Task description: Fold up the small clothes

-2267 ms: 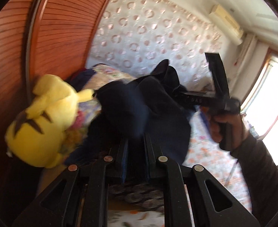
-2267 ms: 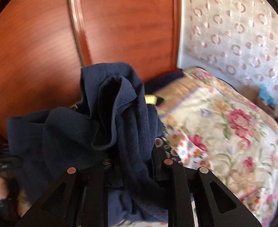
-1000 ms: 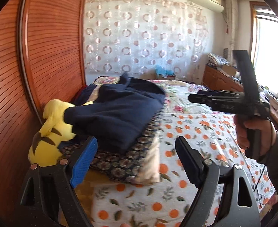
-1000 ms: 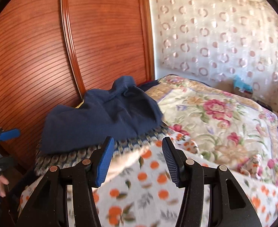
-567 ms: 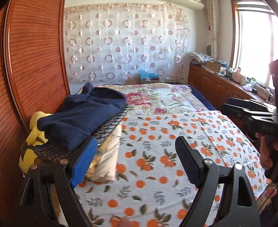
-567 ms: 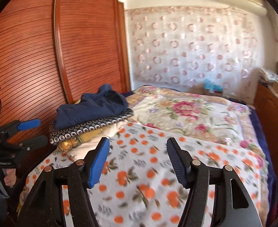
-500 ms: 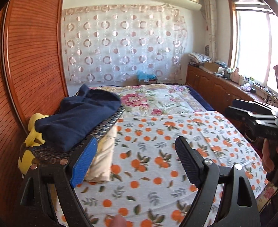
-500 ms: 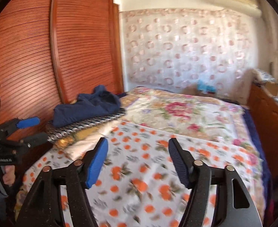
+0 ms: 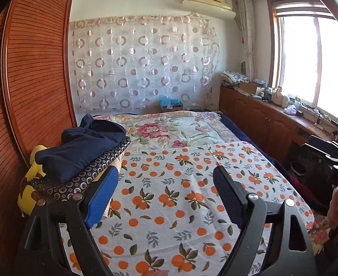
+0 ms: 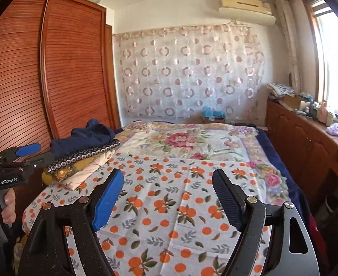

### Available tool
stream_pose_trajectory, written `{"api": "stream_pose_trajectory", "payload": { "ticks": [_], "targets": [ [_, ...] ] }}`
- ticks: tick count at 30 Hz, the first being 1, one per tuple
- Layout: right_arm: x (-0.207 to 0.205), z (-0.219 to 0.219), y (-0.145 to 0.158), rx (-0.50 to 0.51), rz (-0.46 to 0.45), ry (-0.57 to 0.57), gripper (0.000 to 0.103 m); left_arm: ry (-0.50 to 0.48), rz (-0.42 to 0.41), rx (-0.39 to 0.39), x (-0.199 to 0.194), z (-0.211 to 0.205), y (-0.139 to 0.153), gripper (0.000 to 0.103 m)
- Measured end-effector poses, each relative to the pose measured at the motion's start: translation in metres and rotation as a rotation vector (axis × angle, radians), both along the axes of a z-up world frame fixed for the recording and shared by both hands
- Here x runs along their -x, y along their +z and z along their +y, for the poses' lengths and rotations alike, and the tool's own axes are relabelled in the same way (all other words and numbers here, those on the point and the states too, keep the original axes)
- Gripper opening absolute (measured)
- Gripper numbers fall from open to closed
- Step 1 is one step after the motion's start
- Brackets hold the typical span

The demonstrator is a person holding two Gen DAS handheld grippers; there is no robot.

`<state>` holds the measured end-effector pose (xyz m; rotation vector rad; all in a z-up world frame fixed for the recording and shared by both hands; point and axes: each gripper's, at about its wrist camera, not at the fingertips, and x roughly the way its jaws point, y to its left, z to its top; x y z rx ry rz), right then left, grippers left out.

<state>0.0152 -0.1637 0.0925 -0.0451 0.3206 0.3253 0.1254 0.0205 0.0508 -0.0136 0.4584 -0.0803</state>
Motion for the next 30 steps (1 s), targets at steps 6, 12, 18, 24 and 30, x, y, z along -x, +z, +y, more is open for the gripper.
{"api": "stream_pose_trajectory", "payload": {
  "ticks": [6,12,18,24,30],
  "targets": [
    [0.019,0.002,-0.006,-0.018,-0.011,-0.033,0.081,0.007,-0.023,-0.006,0.016,-0.008,0.007,0.085],
    [0.020,0.004,-0.014,-0.026,-0.019,-0.048,0.081,0.008,-0.026,-0.020,0.023,-0.011,0.008,0.085],
    [0.016,-0.001,-0.016,-0.031,-0.021,-0.055,0.081,0.002,-0.026,-0.014,0.027,-0.013,0.009,0.085],
    [0.015,-0.006,-0.018,-0.027,-0.023,-0.051,0.081,0.000,-0.026,-0.013,0.028,-0.016,0.010,0.085],
    [0.012,-0.012,-0.018,-0.027,-0.023,-0.041,0.081,-0.002,-0.026,-0.012,0.029,-0.017,0.011,0.085]
  ]
}}
